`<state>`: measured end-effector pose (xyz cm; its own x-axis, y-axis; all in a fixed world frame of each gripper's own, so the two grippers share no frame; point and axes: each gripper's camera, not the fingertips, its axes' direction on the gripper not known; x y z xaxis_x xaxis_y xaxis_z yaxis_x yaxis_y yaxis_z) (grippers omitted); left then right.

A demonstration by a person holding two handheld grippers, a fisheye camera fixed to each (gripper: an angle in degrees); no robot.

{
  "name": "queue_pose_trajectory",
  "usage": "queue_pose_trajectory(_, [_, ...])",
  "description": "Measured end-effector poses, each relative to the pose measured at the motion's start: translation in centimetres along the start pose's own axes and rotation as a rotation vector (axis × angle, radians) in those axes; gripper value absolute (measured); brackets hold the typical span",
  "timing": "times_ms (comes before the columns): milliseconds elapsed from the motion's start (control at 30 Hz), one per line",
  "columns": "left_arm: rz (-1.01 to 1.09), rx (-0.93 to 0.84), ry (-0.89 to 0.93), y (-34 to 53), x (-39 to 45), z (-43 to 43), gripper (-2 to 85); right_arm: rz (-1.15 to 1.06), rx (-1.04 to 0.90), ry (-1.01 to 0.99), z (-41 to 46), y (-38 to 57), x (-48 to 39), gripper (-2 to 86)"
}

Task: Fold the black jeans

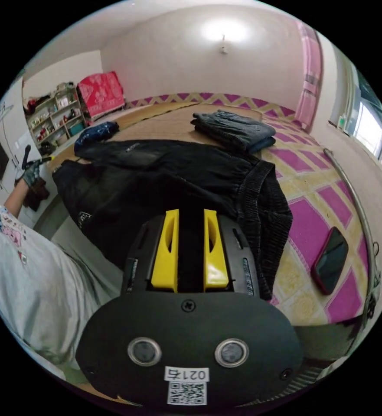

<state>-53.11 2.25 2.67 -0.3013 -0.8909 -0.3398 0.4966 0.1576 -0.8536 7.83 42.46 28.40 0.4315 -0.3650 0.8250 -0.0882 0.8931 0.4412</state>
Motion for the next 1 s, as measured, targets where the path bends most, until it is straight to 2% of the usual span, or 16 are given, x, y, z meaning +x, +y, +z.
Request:
queue_pose_trajectory(133, [0.042,0.001,-0.091,1.8,1.2,-1.8,-0.9,0.071,0.034,-0.023,-2.0,2.2,-0.5,8.4])
queue_pose_trajectory(333, [0.085,-0.019,-0.111,3.6,2.0,-3.0,-0.9,0.126,0.042,-0.021,-4.0,4.6,-0.6,8.2])
queue_pose_trajectory(467, [0.086,-0.05,-0.105,5.4,1.9,-3.2,-0.7,0.194,0.049,0.081,-5.2,6.1,-0.5,8.3])
queue_pose_trajectory(600, [-0.038,-0.069,0.015,9.2,-0.1,-2.9,2.0,0.343,0.1,0.166,-7.0,8.1,0.3,9.9])
queue_pose_trajectory(767, [-0.308,-0.044,0.216,13.7,-4.6,-1.1,6.7,0.594,0.157,0.133,-8.4,12.8,3.5,10.4])
queue_pose_trajectory(833, [-0.457,0.0,0.365,15.1,-7.2,-0.2,6.9,0.661,0.154,0.078,-8.4,13.8,4.8,10.5])
queue_pose_trajectory(900, [-0.513,0.027,0.412,15.5,-8.5,0.1,6.7,0.704,0.162,0.026,-8.4,14.2,5.8,10.5])
queue_pose_trajectory(1000, [-0.465,0.05,0.376,14.8,-9.1,-0.5,6.7,0.685,0.154,0.047,-9.0,13.0,5.9,10.6])
